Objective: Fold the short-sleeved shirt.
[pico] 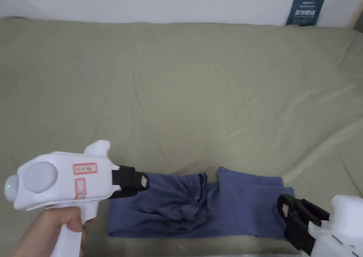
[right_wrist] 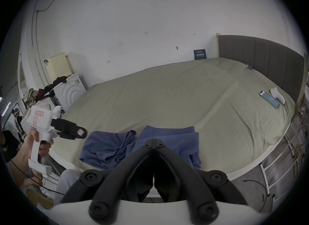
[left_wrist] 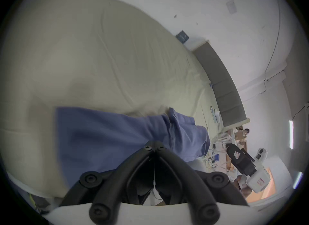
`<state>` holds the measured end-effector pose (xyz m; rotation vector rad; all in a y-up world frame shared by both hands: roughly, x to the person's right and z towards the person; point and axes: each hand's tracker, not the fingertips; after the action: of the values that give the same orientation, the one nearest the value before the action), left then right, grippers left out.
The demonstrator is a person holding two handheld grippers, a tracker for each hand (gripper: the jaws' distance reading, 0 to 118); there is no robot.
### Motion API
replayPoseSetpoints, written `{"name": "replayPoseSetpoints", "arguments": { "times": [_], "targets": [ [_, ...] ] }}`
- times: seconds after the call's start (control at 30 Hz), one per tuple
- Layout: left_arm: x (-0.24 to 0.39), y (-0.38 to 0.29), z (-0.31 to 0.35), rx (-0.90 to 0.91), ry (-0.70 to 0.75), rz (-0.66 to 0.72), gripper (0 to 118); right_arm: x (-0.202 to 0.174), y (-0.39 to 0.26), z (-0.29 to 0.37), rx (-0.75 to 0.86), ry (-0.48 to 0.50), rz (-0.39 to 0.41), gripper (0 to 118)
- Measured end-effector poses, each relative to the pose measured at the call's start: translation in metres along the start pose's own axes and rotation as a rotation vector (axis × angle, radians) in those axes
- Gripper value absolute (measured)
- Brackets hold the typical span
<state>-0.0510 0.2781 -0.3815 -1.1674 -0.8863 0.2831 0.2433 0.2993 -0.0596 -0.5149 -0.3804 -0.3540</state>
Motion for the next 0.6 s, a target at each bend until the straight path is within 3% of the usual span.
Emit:
{"name": "replayPoseSetpoints", "arguments": {
  "times": [0.17,0.2,0.23,0.27,0.3,0.33,0.43,0.6],
  "targets": [
    [-0.051,-0.007,0.028,0.001,0.121,0.050,0,-0.011,0.000,-0.007,-0.006,0.024,0.022,1],
    [-0.060,-0.009,0.027,0.002,0.094,0.057,14,-0.013,0.000,-0.008,-0.010,0.027,0.027,1],
    [-0.066,-0.010,0.026,-0.014,0.071,0.063,50,-0.015,0.000,-0.008,-0.012,0.031,0.030,1],
    [-0.070,-0.011,0.017,-0.070,0.013,0.073,97,-0.017,0.000,-0.009,-0.014,0.031,0.032,1],
    [-0.073,-0.010,0.006,-0.125,-0.024,0.082,118,-0.018,0.000,-0.010,-0.017,0.030,0.034,1],
    [-0.079,-0.015,0.008,-0.025,-0.075,0.092,116,-0.019,0.000,-0.011,-0.021,0.034,0.037,1],
    [-0.081,-0.009,-0.020,-0.099,-0.105,0.172,115,-0.021,0.000,-0.012,-0.030,0.026,0.053,1],
    [-0.088,-0.001,-0.059,-0.103,-0.303,0.212,115,-0.019,0.000,-0.013,-0.042,0.015,0.058,1]
  ]
}}
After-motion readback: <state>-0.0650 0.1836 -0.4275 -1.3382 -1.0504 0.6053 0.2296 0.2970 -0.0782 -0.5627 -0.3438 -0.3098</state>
